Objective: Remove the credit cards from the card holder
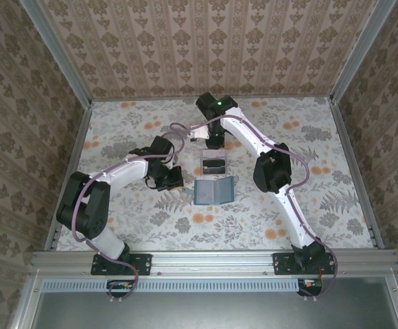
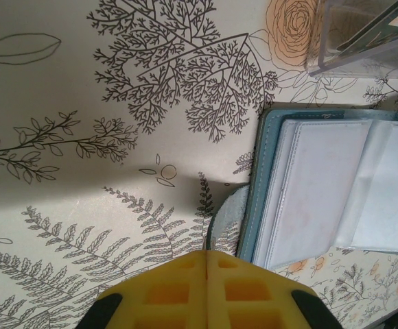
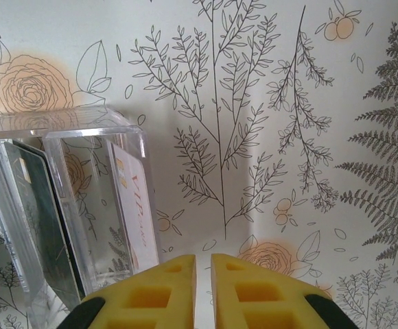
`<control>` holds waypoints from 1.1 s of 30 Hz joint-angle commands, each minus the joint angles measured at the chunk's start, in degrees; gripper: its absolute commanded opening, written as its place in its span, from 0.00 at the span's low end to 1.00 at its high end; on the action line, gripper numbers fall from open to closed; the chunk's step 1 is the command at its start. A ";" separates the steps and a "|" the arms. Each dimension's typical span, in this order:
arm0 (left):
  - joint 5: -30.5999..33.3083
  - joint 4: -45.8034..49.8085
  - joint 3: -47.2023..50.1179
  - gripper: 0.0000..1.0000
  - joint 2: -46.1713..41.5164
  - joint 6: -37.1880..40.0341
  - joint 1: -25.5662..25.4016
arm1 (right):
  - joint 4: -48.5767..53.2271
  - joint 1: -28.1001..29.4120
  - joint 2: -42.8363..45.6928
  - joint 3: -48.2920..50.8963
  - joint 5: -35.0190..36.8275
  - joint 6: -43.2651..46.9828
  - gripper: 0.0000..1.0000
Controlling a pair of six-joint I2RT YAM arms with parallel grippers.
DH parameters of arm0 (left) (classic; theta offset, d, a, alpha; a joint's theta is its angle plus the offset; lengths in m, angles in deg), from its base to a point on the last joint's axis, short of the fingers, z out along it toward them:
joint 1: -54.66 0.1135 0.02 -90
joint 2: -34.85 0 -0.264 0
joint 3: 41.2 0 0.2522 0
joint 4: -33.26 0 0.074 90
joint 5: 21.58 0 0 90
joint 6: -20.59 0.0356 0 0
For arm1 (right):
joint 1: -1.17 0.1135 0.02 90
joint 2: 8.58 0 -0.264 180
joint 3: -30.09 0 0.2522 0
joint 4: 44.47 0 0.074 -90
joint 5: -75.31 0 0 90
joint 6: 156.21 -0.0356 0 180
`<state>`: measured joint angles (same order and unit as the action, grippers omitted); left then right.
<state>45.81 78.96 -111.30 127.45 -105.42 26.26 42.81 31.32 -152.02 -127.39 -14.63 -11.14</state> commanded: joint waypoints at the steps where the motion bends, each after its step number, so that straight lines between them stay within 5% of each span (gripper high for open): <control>1: 0.31 1.37 -0.78 0.08 -1.31 -0.55 0.32 | 2.57 0.01 1.05 0.72 -0.05 -1.02 0.17; 24: 0.55 0.75 -0.12 0.08 -3.21 -1.26 -0.88 | 2.89 0.43 4.55 2.03 -0.51 -4.35 0.22; 33: -0.27 -1.41 -1.73 0.08 -1.66 -1.63 -3.03 | -9.62 0.48 14.24 15.58 -4.14 -22.93 0.25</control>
<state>45.79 78.24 -111.32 126.09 -105.86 23.85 37.59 31.43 -142.38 -115.15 -15.79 -24.63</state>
